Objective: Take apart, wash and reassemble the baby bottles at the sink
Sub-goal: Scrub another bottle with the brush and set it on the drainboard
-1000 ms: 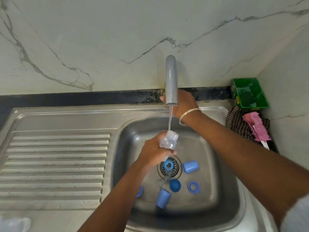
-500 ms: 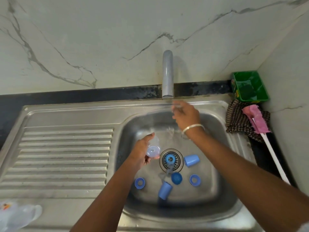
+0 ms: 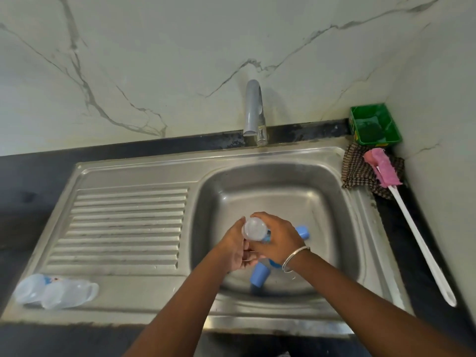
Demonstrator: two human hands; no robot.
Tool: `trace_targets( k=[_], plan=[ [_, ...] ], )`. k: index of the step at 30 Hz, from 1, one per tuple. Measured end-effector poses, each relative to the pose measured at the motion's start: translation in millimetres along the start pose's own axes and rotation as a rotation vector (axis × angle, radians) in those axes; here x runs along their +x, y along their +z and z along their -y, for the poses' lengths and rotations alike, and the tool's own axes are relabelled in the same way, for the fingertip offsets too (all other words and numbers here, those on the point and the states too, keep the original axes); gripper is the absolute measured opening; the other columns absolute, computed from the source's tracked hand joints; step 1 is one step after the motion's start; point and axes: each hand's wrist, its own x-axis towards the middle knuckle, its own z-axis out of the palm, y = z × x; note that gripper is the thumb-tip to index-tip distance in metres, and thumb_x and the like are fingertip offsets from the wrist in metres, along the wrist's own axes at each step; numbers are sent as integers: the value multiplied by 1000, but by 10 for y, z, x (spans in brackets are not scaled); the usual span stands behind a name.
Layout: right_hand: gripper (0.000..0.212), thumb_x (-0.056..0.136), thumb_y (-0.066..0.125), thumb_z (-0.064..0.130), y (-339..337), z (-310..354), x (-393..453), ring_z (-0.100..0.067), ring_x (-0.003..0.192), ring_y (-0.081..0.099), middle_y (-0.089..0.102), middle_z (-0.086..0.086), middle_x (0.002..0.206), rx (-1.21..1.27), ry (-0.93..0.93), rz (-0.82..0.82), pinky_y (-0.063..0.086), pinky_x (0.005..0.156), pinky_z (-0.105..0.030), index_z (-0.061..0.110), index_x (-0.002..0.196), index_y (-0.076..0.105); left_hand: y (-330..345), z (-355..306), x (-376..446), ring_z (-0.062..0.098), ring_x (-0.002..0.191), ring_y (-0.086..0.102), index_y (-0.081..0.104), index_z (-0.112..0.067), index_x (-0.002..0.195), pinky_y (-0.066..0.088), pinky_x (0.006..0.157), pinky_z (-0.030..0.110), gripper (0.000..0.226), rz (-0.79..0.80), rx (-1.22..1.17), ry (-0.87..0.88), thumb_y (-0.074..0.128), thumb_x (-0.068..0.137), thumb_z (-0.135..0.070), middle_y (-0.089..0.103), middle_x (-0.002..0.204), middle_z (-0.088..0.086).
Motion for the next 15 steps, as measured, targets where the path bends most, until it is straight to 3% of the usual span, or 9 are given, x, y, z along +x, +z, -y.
trace_targets(
  k=[2,4,7,9,11,13,15],
  plan=[
    [60,66,69,69,-14,-5,-11,-9,84,64,66,12,94,-57,94,-4,55,78,-31,37,114,54,-58,62,-70,23,86,71,66,-10,105,46,71,30,70,24,69,6,27,97,-68,75,101,8],
    [60,66,61,80,-44,7,7,-12,80,64,66,11,87,-109,183,-43,55,74,-32,34,104,55,-121,123,-127,23,84,70,66,-11,97,44,71,29,61,-13,160,37,34,99,-63,75,97,8],
    [56,69,58,81,-112,75,35,-16,76,63,62,12,76,-180,194,-116,53,73,-32,30,90,55,-248,209,-129,20,65,63,61,-12,93,37,64,26,37,-125,251,146,52,98,-48,69,81,5],
    [57,69,61,78,-140,146,35,-14,76,64,65,11,79,-99,117,-212,53,74,-32,27,94,58,-365,293,-78,19,56,59,62,-7,97,39,55,24,28,-241,263,294,60,96,-35,67,77,6],
    [60,70,63,74,-162,211,58,-14,77,65,67,7,85,-16,33,-264,55,74,-32,25,104,59,-483,355,-96,20,59,61,64,-6,96,50,50,29,17,-331,290,473,62,93,-22,69,80,7],
    [65,71,62,75,-169,253,75,-18,80,65,68,3,88,-101,30,-229,55,74,-35,24,109,58,-607,422,-121,19,71,66,67,-14,89,59,70,37,7,-360,415,628,61,91,-16,70,83,3],
    [67,71,62,75,-132,276,75,-22,83,65,68,0,91,-223,72,-215,56,76,-37,22,111,57,-740,469,-148,12,81,66,68,-20,89,53,77,21,10,-358,625,725,59,93,-18,70,87,-3]
  ],
)
